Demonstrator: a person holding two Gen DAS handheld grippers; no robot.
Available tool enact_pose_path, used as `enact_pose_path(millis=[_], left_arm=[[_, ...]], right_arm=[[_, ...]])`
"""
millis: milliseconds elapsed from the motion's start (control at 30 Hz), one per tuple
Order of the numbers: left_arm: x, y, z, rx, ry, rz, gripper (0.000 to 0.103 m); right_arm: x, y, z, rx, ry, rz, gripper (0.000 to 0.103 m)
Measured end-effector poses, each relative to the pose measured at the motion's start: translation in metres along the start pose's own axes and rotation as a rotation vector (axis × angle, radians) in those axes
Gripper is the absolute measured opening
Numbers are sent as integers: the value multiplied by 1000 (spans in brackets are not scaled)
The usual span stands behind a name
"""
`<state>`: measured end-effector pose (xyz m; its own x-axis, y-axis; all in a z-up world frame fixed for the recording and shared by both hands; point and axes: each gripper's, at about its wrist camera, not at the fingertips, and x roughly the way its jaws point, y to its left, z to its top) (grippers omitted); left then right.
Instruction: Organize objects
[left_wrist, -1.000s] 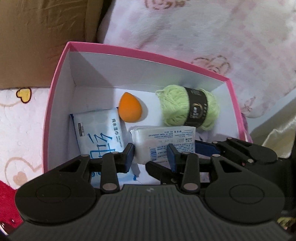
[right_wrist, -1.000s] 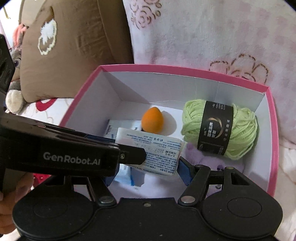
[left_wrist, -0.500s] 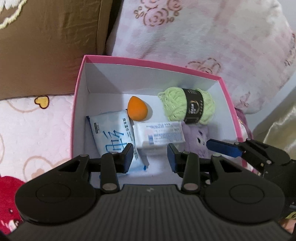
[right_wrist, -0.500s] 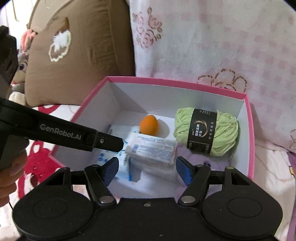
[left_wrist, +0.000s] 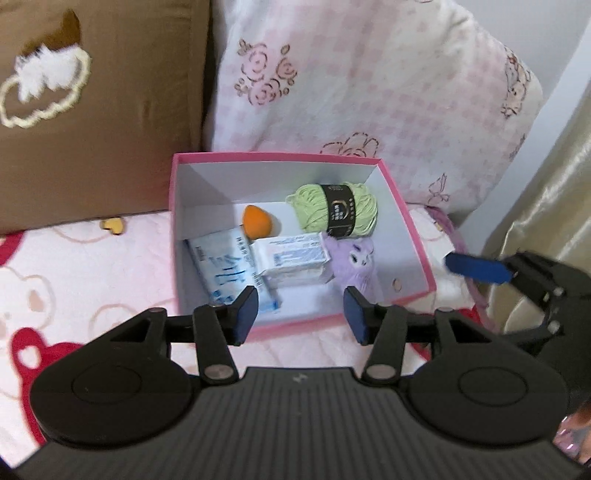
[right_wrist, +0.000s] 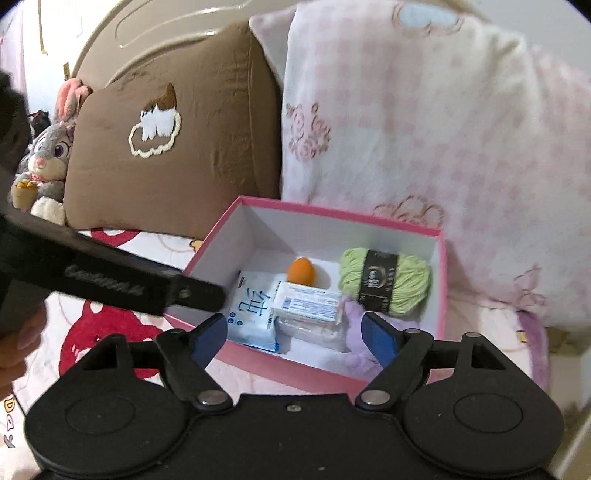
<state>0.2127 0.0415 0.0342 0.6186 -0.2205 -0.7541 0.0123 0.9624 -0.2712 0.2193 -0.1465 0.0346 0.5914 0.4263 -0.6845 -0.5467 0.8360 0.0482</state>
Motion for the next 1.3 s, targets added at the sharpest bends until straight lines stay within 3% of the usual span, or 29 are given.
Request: enact_pose_path(millis=[133,300,433,800,1300], left_arm=[[-31,1,-12,19,-4,25,57],[-73,-3,-33,30,-65,50,63],[-90,-6,-50,40,-53,66,65],[-102,-23,-98,73,-10,83,71],[-110,-20,-126,51,-26,159,79]], right_arm=[[-22,6,-5,25,8,-16,85],[-50,22,-19,31,10,-64,86],[-70,29,-29,44,21,-83,87],[-93,26,-56,90,55,-133,91],[-102,24,-81,149,69,-177,95]])
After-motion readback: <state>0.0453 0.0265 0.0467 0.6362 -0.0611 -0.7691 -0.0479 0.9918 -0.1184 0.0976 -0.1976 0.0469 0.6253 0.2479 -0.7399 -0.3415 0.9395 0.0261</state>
